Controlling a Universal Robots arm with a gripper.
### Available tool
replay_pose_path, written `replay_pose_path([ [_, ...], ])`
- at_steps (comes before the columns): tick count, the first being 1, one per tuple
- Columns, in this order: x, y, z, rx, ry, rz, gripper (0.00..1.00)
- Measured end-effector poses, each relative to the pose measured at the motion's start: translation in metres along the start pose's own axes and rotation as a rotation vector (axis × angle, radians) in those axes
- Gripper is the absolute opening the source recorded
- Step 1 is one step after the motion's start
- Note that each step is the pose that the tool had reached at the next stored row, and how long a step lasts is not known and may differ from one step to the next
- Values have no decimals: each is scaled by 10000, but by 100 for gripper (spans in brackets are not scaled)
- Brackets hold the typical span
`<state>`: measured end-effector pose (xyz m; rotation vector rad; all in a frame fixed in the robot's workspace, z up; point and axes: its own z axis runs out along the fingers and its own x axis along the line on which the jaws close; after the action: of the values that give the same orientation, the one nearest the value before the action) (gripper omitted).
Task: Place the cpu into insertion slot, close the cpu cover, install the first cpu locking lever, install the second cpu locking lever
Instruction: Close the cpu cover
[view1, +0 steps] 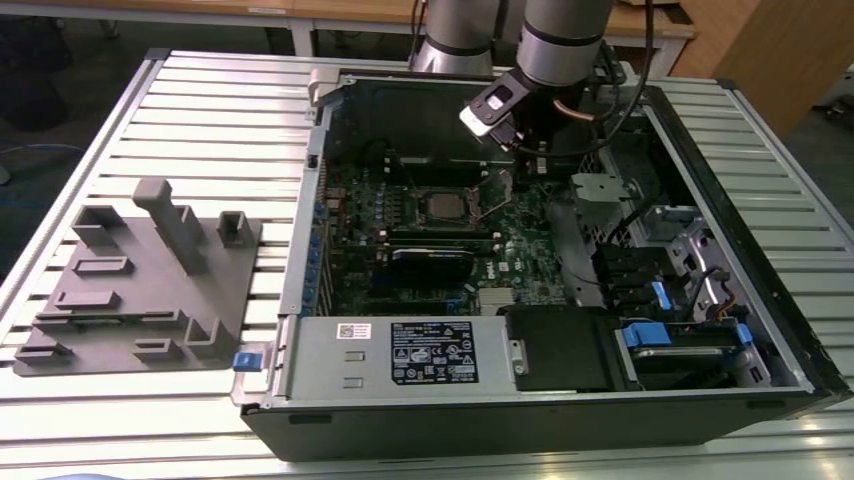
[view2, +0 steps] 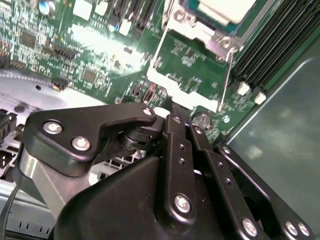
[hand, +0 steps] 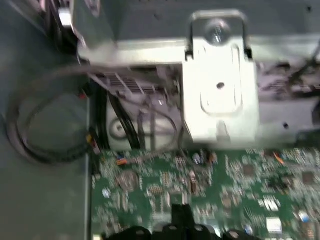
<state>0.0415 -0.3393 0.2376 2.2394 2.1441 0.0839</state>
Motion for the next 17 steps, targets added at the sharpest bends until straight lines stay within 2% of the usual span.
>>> replay_pose_path([
  [2, -3, -74, -5, -76, 2, -2, 11],
  [9, -17, -386, -25, -407, 20, -3, 11],
  [14, -27, -610, -41, -600, 30, -4, 11],
  [15, -28, -640, -43, -629, 32, -4, 11],
  [17, -28, -646, -43, -639, 32, -5, 11],
])
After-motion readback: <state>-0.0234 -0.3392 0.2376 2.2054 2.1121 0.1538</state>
